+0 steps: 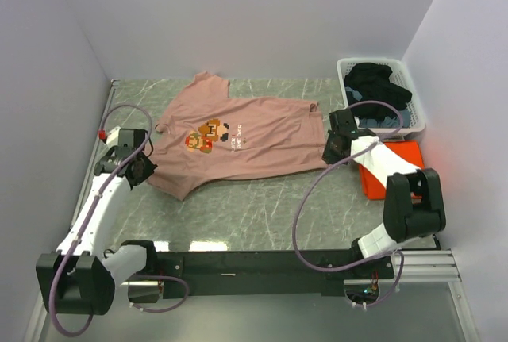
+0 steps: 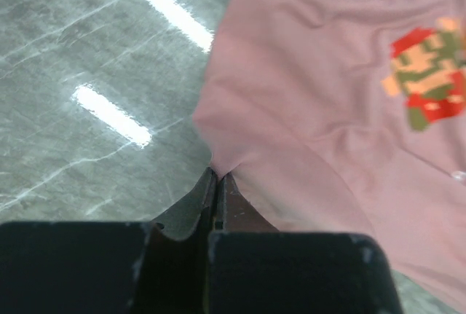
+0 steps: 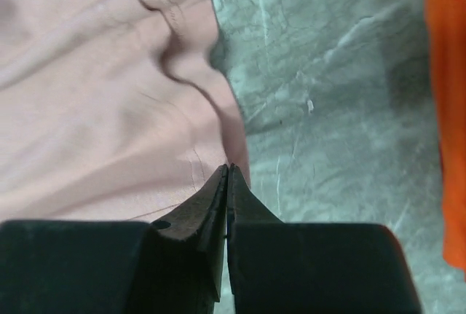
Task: Fold and stack the t-shirts
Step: Fold the tshirt
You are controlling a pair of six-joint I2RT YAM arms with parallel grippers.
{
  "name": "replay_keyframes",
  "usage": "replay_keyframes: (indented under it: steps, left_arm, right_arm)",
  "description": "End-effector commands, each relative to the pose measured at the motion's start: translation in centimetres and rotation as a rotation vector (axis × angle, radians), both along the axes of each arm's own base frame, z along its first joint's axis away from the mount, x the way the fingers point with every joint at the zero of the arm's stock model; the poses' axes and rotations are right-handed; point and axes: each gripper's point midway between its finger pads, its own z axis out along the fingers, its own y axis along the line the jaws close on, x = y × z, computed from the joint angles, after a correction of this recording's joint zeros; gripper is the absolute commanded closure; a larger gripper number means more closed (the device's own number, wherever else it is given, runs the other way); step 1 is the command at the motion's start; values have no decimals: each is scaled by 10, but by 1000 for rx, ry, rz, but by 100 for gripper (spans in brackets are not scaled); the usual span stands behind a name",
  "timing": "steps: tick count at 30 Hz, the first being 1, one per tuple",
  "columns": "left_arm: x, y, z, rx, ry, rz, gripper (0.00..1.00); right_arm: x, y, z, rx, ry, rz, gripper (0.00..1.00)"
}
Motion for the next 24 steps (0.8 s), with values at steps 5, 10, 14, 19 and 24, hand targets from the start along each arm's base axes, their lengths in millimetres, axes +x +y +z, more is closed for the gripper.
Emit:
replay_keyframes:
  steps: [5, 10, 14, 19, 24]
  left_arm:
    - [-7, -14, 34, -81, -72, -31, 98]
    - [-13, -15, 31, -93, -64, -27, 98]
    - [-18, -18, 29, -104, -60, -35, 97]
    - [-22, -20, 27, -114, -51, -39, 97]
    - [-24, -21, 26, -123, -46, -45, 97]
  right_arm:
    - [-25, -9, 23, 25, -92, -104, 92]
    - [-55, -14, 2, 38, -59, -156, 93]
    - [-78, -10, -12, 74, -20, -167, 93]
    - [-103, -8, -20, 127, -16, -205, 91]
    - [-109, -12, -11, 153, -88, -267, 91]
